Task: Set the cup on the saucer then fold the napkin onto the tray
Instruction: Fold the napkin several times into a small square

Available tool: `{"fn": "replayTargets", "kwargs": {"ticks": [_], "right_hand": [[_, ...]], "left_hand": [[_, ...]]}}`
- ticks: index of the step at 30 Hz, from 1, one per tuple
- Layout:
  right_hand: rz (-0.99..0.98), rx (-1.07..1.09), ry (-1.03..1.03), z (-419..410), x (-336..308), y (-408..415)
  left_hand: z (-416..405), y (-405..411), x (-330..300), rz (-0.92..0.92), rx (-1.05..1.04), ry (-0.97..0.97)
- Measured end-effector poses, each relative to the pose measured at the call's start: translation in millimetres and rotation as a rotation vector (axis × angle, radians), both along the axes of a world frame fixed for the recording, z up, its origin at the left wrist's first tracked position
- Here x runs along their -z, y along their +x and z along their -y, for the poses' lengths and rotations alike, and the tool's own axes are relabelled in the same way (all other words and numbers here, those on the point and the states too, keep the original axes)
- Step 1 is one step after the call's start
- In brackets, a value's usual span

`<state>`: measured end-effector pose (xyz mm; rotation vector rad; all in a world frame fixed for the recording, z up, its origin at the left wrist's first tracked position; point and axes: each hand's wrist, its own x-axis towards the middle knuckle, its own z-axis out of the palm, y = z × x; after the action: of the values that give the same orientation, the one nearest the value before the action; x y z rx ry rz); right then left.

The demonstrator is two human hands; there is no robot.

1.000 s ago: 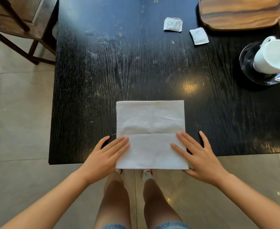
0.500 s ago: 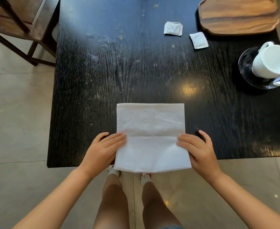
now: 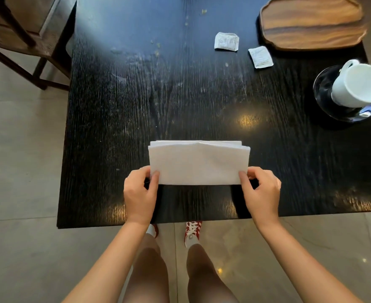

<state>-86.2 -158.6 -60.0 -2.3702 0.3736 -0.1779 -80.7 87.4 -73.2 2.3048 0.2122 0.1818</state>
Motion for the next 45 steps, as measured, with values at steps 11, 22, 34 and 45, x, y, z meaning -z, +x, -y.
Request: {"fn": "replayTargets", "kwargs": {"ticks": [11,22,34,45], "right_hand": [[-0.100,0.099,-0.170,-4,10,10],[-0.069,0.109,-0.222,-4,13,13],[-0.119,-0.575,-0.593,-48,17,42],[-0.219,-0.792,-0.741,14,24,57]], "left_hand": [[3,12,10,-0.052,-0.016,0.124],[6,12,9,-0.033,-0.020,0.346],[53,40,29,-0.125,0.487,0.674],[33,39,21,-0.112,0.503,0.762]]}}
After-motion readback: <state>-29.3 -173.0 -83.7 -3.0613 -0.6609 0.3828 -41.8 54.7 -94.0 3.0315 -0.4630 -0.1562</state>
